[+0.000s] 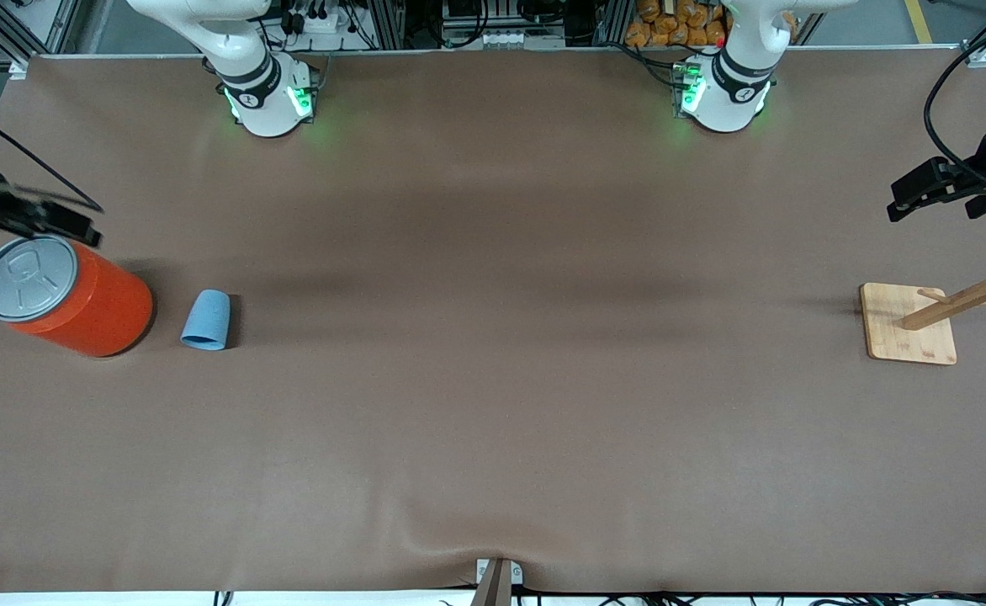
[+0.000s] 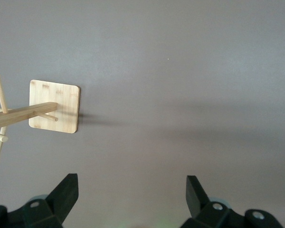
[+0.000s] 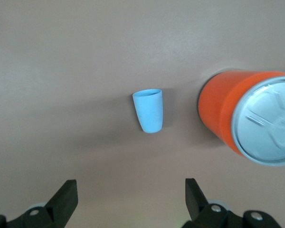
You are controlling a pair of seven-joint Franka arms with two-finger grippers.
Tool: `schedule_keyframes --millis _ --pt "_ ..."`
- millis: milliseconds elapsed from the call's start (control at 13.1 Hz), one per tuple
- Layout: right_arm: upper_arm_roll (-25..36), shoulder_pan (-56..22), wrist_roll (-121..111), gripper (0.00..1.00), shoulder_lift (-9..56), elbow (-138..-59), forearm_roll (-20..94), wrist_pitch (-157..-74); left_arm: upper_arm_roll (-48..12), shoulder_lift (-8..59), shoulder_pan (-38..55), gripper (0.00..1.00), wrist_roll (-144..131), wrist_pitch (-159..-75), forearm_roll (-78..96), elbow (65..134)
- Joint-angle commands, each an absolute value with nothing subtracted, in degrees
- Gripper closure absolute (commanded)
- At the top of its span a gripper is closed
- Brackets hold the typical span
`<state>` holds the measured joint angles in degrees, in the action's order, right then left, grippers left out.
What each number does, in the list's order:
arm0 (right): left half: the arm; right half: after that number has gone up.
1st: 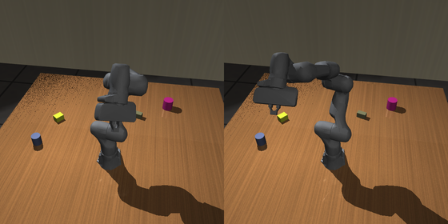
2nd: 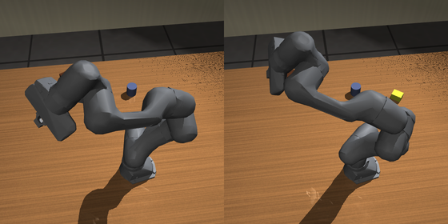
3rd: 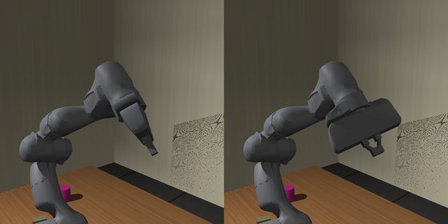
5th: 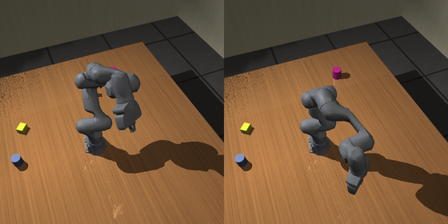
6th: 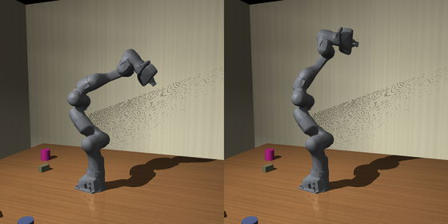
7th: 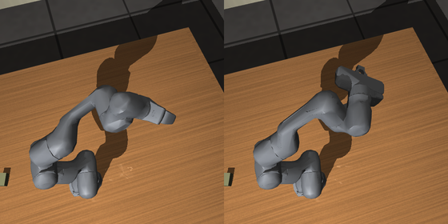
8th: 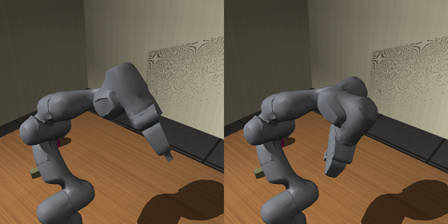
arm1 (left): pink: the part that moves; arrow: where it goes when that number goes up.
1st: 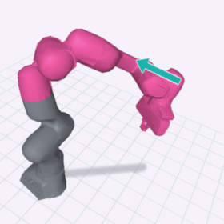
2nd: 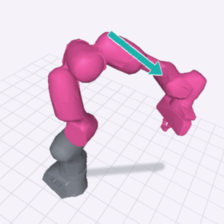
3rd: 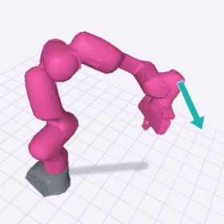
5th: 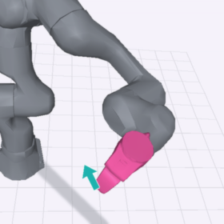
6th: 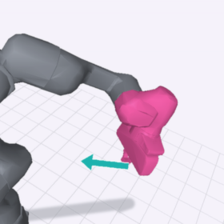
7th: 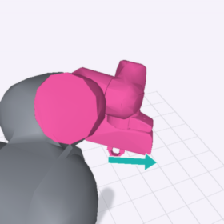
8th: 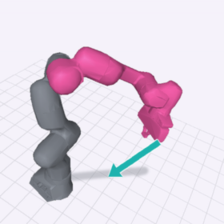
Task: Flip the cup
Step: 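Reach the right gripper down to the light-blue cup beside the red can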
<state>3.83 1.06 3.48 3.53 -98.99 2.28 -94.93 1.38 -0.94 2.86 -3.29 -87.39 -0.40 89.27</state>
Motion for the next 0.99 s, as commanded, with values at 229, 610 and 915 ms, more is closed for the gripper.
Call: schedule_keyframes --millis 229,610,915 --pt "4.04 -0.09 -3.51 0.00 18.43 -101.78 2.99 -104.04 1.05 -0.97 2.64 0.00 -2.55 -86.31 -1.67 88.51" --pt "3.96 0.18 -6.33 0.00 24.78 -108.17 2.99 -115.89 1.05 -0.88 2.64 0.00 -2.55 -86.31 -1.67 88.59" --pt "4.04 0.61 -9.39 0.00 28.12 -109.16 2.99 -119.08 0.97 -0.79 2.81 0.00 -2.55 -86.22 -1.67 88.94"
